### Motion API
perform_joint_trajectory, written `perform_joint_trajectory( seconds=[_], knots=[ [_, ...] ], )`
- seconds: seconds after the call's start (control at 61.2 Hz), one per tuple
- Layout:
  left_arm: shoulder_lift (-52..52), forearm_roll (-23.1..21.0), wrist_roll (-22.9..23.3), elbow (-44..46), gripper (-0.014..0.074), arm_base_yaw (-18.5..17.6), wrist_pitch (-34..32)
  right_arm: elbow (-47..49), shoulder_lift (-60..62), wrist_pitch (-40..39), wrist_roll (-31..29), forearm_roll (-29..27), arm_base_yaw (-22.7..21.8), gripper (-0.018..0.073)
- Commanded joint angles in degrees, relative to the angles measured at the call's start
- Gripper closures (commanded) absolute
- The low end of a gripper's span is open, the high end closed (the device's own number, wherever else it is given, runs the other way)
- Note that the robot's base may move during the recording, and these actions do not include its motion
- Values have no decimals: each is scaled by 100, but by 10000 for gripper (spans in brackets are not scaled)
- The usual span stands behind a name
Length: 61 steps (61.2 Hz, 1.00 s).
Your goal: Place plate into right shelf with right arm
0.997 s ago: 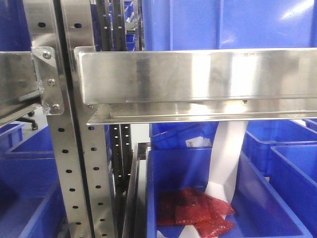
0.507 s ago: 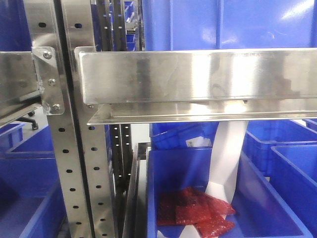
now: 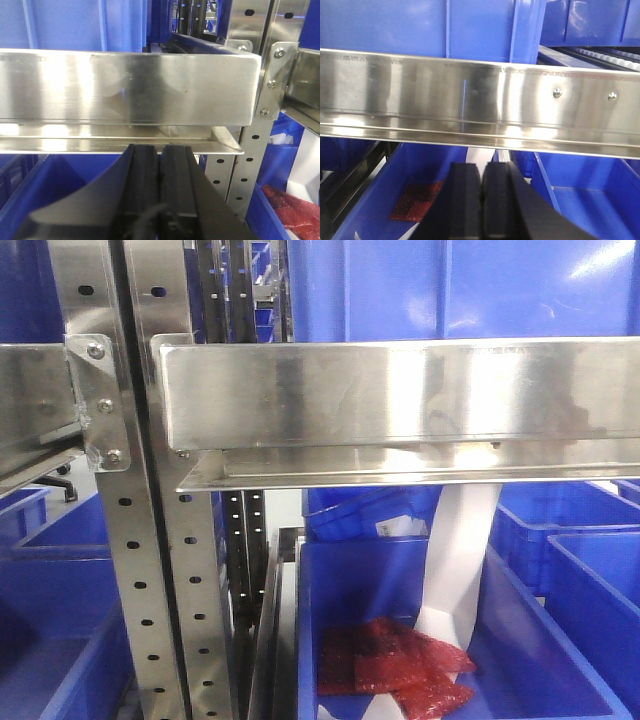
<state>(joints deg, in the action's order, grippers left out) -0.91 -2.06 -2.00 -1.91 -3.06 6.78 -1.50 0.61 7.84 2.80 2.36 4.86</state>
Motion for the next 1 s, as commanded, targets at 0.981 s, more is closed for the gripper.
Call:
perform_joint_trajectory(
  seconds=[0.981],
  knots=[
    [-38, -33, 19, -46, 643, 8, -492, 22, 75, -784, 375, 95, -41, 491]
  ],
)
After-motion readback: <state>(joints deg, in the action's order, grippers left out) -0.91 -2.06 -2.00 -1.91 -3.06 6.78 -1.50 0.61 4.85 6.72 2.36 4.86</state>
